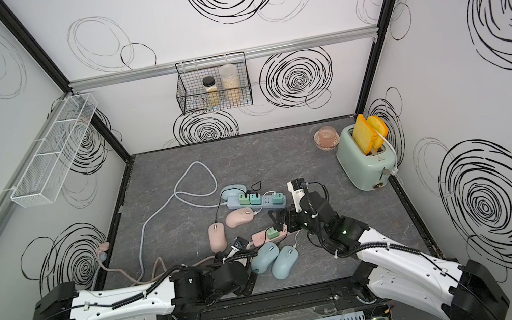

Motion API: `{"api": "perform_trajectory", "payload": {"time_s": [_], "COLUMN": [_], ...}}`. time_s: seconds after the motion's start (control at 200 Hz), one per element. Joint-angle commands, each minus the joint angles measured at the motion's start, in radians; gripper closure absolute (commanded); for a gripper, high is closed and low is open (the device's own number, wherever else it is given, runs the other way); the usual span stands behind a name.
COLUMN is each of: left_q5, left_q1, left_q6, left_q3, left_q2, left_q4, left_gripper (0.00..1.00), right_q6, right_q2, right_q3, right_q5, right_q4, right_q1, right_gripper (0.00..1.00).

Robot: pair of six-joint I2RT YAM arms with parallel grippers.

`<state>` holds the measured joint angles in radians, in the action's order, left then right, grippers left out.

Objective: Unplug the wireless mouse
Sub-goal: Pick up the mouse from the center of the board.

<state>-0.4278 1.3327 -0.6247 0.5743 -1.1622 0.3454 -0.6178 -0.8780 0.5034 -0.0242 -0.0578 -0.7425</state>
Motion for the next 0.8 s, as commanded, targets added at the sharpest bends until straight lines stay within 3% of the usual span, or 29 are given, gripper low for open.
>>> {"api": "perform_trajectory", "payload": {"time_s": [0.0, 0.125, 0.26, 0.795], "left_q5": [0.0, 0.068, 0.134, 0.195], "left_q1": [-0.078, -0.161, -0.239, -0.216], "left_q6": [-0.018, 0.006, 0.027, 0.102], "left_q3": [-0.067, -0.143, -0.165, -0.101], "left_q2": [0.051, 0.122, 0.064, -0.097], "left_q4": [-0.035, -0.119, -0.186, -0.223], "left_gripper": [0.03, 0.02, 0.03, 0.03], "right_q6": [-0.022, -0.029, -0.039, -0.032], "right_q2": [0.008, 0.03, 0.032, 0.059], "right_q3": [-0.008, -0.03, -0.043, -0.062], "right_q5": [0.015, 0.024, 0.042, 0.041], "right_q4": [-0.03, -0.034, -0.03, -0.023], "right_q1": [-0.008, -0.009, -0.008, -0.006], "right_gripper": [0.02, 0.02, 0.02, 0.02]}}
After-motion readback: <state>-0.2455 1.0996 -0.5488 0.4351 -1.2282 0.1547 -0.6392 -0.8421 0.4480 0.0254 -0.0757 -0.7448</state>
